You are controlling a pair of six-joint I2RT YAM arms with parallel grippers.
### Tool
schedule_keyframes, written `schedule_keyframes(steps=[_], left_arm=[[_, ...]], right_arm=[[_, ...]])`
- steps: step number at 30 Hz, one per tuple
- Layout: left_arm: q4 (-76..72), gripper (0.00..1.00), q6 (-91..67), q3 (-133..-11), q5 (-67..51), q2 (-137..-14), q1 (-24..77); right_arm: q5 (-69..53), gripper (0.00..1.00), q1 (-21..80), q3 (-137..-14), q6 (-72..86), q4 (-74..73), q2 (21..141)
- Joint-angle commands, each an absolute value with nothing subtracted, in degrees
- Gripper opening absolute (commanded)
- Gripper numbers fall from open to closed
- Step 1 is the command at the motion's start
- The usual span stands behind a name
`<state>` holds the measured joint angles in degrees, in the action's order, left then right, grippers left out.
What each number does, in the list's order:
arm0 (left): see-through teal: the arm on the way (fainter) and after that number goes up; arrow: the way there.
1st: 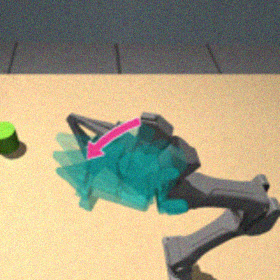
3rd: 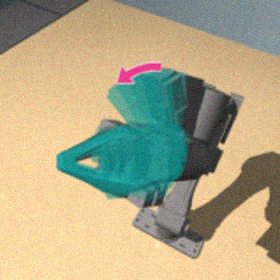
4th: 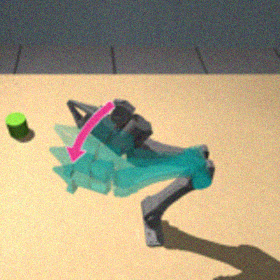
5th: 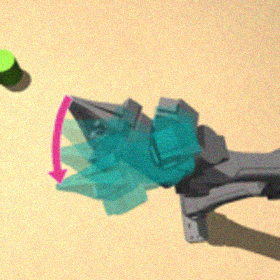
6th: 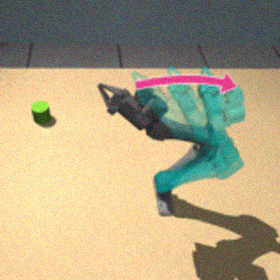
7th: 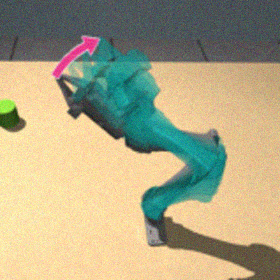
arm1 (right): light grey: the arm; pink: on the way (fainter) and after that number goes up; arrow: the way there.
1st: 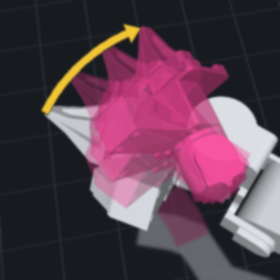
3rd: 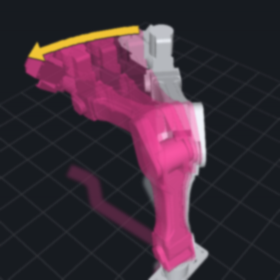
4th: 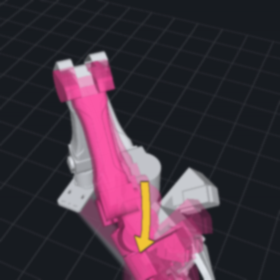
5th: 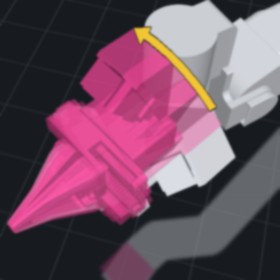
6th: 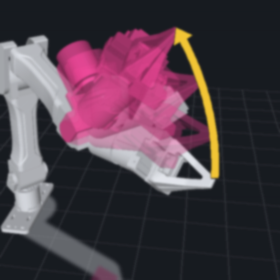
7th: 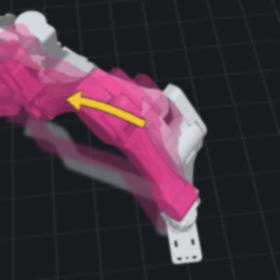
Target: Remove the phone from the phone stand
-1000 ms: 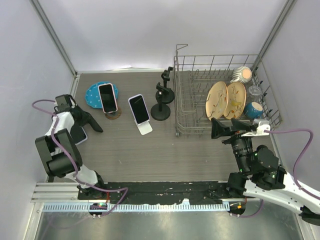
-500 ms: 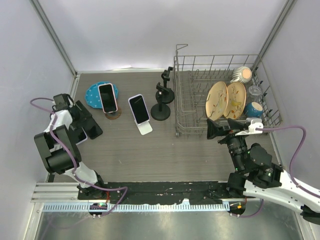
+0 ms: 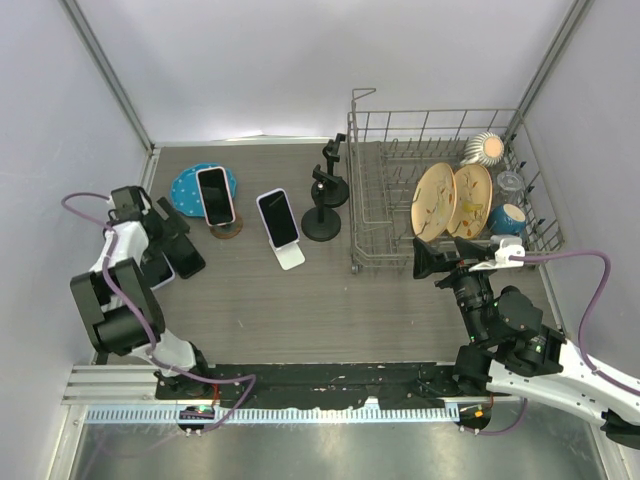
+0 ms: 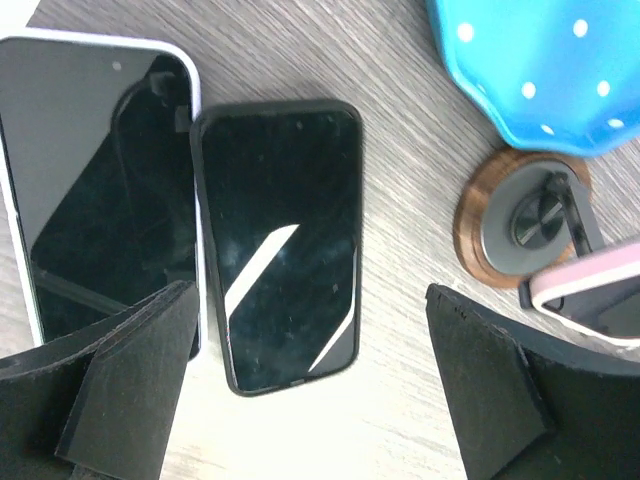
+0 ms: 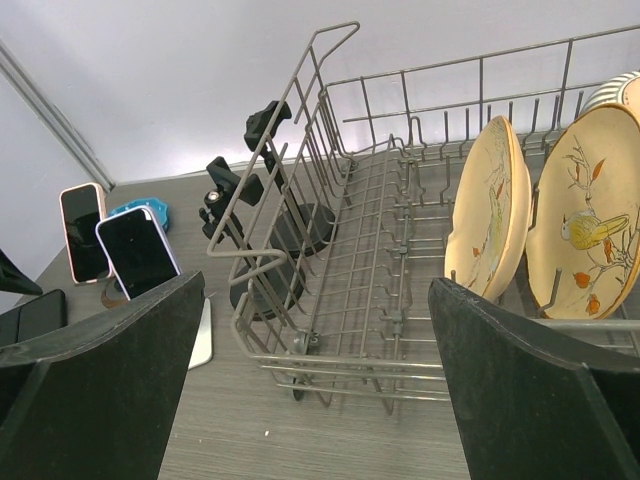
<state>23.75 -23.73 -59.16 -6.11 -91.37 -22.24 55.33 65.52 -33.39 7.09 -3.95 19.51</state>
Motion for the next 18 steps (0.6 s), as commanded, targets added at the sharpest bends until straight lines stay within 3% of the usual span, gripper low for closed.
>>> schedule_keyframes(steps=[1,7,18], left_arm=[[24.6,1.00,-25.3,-56.9,-0.4,-84.5,-19.9],[22.9,1.00,-25.3,-57.6,2.8,-87.9,-20.3],[21.0,1.00,-24.0,-63.1,-3.2,-97.1,-22.1]], right_arm=[[55.0,1.00,65.7,-34.5,7.6,-3.0,19.5],[54.6,1.00,65.7,-34.9,8.0,-3.6,19.2],[54.7,1.00,65.8,-35.1,7.7,-3.5,20.7]])
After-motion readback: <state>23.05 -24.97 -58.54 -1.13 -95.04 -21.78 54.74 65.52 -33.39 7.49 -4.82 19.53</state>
